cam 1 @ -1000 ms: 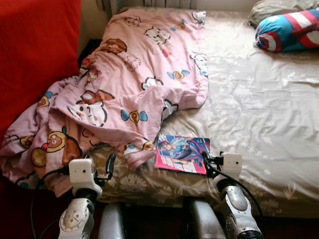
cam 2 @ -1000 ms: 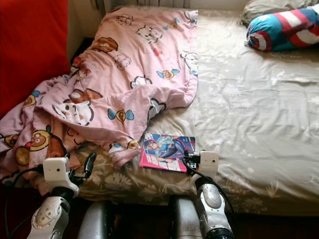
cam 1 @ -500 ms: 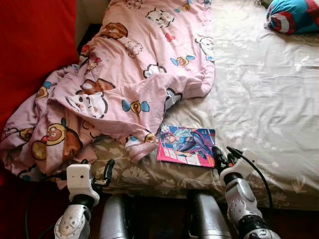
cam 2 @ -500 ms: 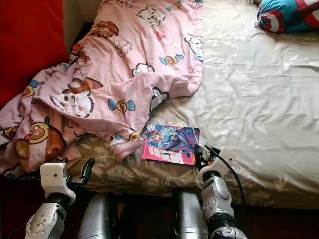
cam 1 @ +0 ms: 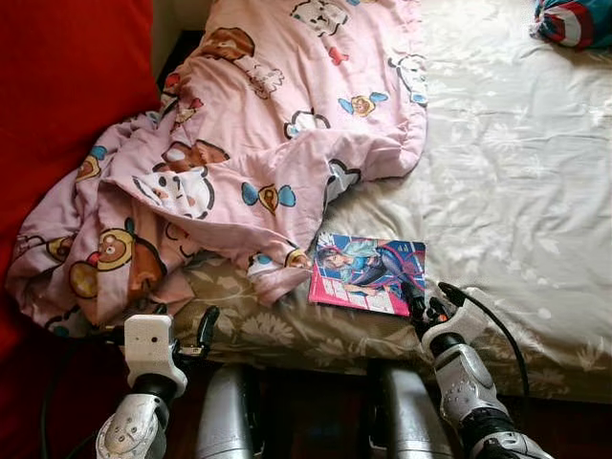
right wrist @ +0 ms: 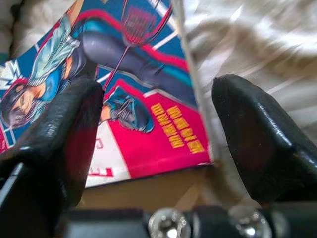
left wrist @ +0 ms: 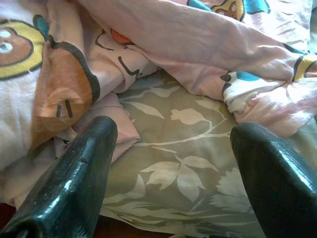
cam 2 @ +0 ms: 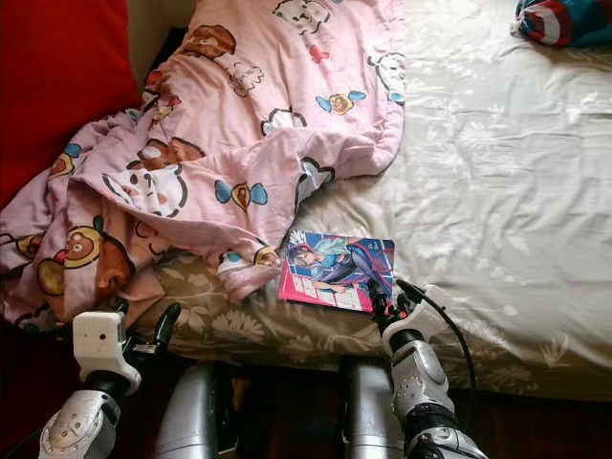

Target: Clean up the room

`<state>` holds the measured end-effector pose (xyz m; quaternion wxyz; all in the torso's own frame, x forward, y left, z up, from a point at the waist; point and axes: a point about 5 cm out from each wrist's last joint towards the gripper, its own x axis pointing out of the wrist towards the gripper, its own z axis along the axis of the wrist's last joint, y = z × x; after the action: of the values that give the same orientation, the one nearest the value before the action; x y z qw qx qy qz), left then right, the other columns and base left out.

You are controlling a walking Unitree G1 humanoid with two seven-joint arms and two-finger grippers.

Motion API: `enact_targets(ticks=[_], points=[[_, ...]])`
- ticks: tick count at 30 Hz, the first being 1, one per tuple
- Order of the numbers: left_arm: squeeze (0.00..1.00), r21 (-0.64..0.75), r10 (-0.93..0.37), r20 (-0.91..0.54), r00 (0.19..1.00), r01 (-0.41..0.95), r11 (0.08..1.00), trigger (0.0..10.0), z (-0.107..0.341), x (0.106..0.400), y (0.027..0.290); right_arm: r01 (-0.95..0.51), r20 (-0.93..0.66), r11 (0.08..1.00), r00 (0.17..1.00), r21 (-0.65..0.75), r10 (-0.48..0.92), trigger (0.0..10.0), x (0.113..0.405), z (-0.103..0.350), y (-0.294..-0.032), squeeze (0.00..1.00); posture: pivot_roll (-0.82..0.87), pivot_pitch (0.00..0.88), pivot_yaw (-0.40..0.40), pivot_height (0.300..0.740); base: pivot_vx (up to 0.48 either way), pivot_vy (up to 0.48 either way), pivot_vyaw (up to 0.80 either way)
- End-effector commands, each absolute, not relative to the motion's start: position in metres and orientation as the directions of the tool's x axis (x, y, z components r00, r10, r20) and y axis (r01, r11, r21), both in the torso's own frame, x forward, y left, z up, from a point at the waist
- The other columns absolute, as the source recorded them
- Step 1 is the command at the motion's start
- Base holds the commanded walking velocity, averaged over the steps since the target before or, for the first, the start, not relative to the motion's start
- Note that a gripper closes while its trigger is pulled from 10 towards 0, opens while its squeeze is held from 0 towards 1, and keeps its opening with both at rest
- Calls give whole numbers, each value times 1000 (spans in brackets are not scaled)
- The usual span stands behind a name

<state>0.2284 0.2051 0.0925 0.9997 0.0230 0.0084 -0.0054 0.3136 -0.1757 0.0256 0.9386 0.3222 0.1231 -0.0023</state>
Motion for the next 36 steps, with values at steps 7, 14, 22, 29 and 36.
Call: enact_targets(ticks=[7, 14, 22, 29, 36], points=[[0, 88, -11, -69, 998, 17, 996, 10000, 89, 217, 209, 109, -296, 745, 947, 659, 123, 10000, 297, 5, -173, 0, 78, 322, 61, 574, 0, 0, 0], [0, 106, -19, -72, 997, 27, 994, 10000, 94, 214, 210, 148, -292, 610, 946, 779, 144, 10000, 289, -2, -179, 0, 119, 335, 79, 574, 0, 0, 0], [0, 117, -16, -84, 996, 26, 993, 10000, 95, 212, 211, 11, -218, 566, 929, 824, 299, 10000, 291, 1, -159, 0, 128, 348, 90, 574, 0, 0, 0], [0, 119, -18, -90, 996, 28, 992, 10000, 95, 212, 210, -24, -199, 566, 923, 824, 328, 10000, 293, 3, -152, 0, 129, 346, 89, 574, 0, 0, 0], [0, 122, -15, -88, 996, 26, 992, 10000, 96, 214, 210, -2, -217, 584, 928, 812, 304, 0, 288, -1, -155, 0, 126, 340, 86, 574, 0, 0, 0]])
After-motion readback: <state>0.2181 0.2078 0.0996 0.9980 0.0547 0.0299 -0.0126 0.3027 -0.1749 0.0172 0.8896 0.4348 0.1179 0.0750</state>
